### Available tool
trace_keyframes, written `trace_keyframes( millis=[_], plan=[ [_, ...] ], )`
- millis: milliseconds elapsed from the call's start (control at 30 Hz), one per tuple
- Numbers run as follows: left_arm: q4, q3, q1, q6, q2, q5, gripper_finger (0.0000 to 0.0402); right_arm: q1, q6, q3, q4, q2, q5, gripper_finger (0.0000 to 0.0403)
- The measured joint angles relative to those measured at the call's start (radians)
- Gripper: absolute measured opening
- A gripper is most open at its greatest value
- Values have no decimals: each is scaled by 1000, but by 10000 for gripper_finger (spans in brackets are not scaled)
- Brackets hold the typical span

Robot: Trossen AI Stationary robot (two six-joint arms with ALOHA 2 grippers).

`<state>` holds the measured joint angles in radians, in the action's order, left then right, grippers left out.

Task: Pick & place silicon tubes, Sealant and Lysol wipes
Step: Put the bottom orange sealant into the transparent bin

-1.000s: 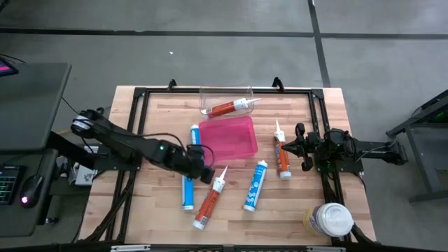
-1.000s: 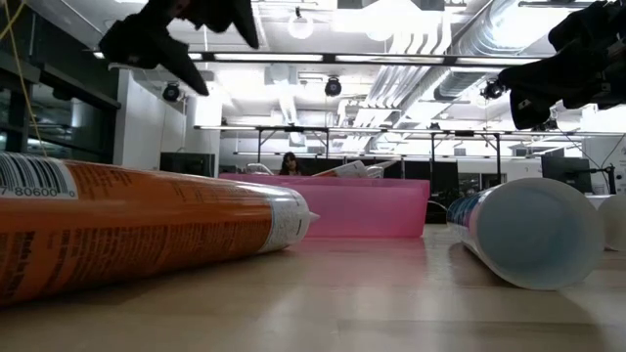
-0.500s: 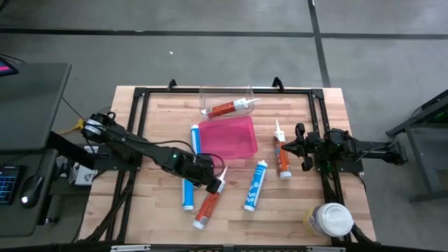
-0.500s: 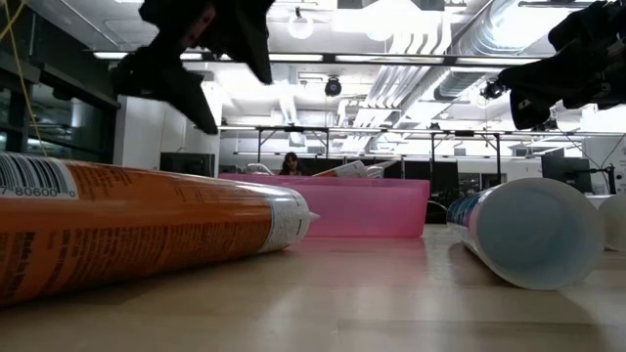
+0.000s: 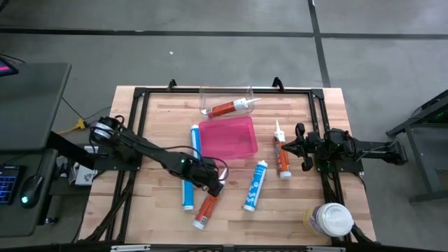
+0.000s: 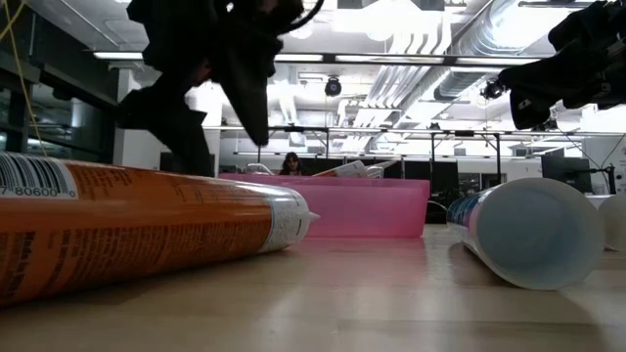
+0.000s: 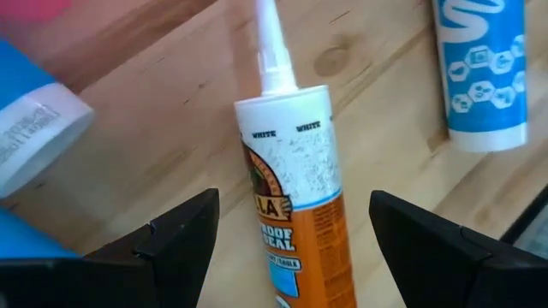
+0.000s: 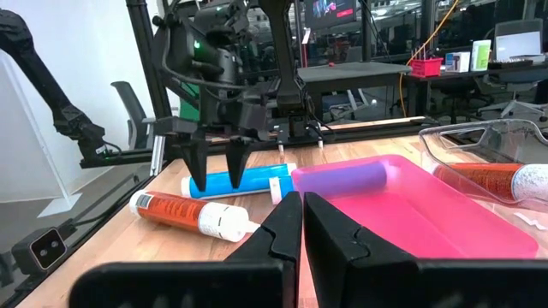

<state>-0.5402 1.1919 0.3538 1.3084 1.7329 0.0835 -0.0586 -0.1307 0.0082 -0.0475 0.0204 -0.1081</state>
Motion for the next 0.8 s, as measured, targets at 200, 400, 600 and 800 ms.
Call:
trace_keyframes(
  millis=[200, 400, 600, 800],
  plan=[
    [18, 13, 0, 32, 21, -30, 295, 0, 0, 0, 0, 0, 0, 12],
    [-77, 110, -1, 29, 80, -26, 295, 0, 0, 0, 0, 0, 0, 12],
    [-195, 212, -1, 24, 148, -26, 295, 0, 0, 0, 1, 0, 0, 12],
    [-252, 251, 0, 32, 170, -48, 295, 0, 0, 0, 2, 0, 0, 12]
  ],
)
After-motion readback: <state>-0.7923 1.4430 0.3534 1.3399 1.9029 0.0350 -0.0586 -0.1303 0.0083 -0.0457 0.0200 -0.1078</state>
